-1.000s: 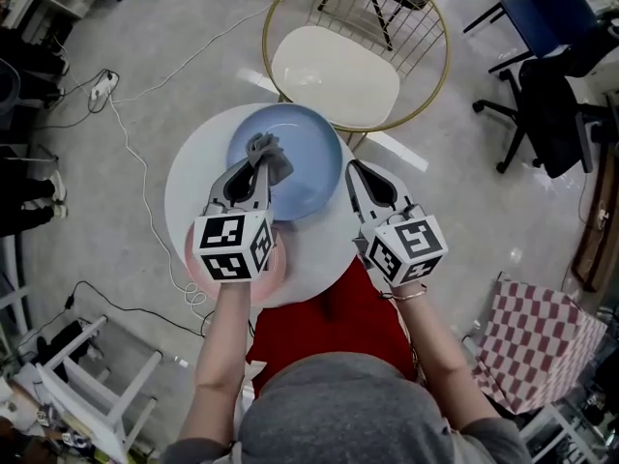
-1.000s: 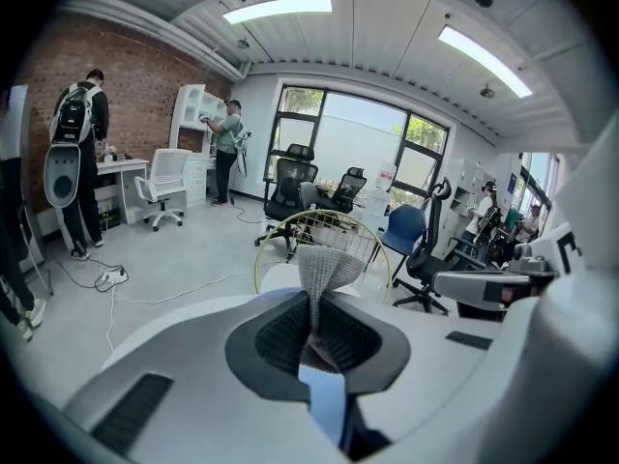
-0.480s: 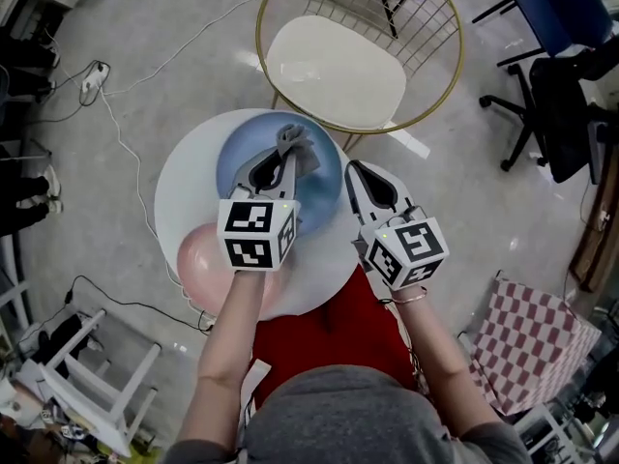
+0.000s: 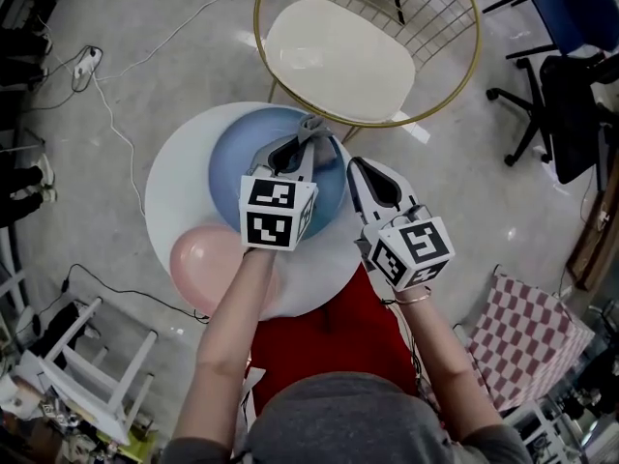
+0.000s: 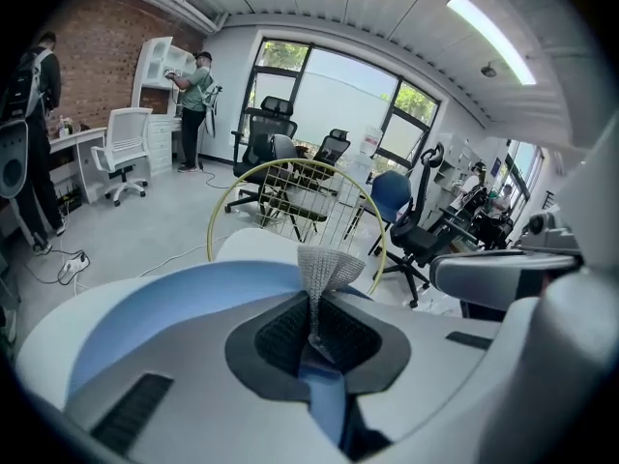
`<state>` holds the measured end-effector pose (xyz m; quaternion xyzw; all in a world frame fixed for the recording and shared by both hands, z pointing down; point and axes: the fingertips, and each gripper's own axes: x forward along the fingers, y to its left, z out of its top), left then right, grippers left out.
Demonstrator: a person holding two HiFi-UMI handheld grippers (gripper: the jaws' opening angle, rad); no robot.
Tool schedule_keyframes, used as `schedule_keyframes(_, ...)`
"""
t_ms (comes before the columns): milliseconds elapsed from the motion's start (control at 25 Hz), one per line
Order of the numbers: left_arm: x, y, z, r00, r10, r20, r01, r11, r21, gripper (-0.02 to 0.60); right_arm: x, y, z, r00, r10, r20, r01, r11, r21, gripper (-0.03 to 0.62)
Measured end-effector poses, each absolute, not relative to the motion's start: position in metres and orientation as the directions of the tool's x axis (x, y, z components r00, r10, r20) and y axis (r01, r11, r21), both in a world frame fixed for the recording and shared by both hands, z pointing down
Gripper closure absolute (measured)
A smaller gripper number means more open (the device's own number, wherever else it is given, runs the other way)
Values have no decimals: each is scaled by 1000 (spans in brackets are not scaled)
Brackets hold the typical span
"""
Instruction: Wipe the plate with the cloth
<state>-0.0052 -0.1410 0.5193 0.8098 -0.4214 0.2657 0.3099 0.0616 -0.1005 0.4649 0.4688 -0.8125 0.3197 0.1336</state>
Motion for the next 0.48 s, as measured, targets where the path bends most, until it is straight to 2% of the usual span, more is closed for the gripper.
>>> schedule_keyframes(480, -49, -164, 541, 349, -503, 791, -918, -352, 181, 548, 49, -101, 471, -547, -650, 527, -833, 366, -414, 565)
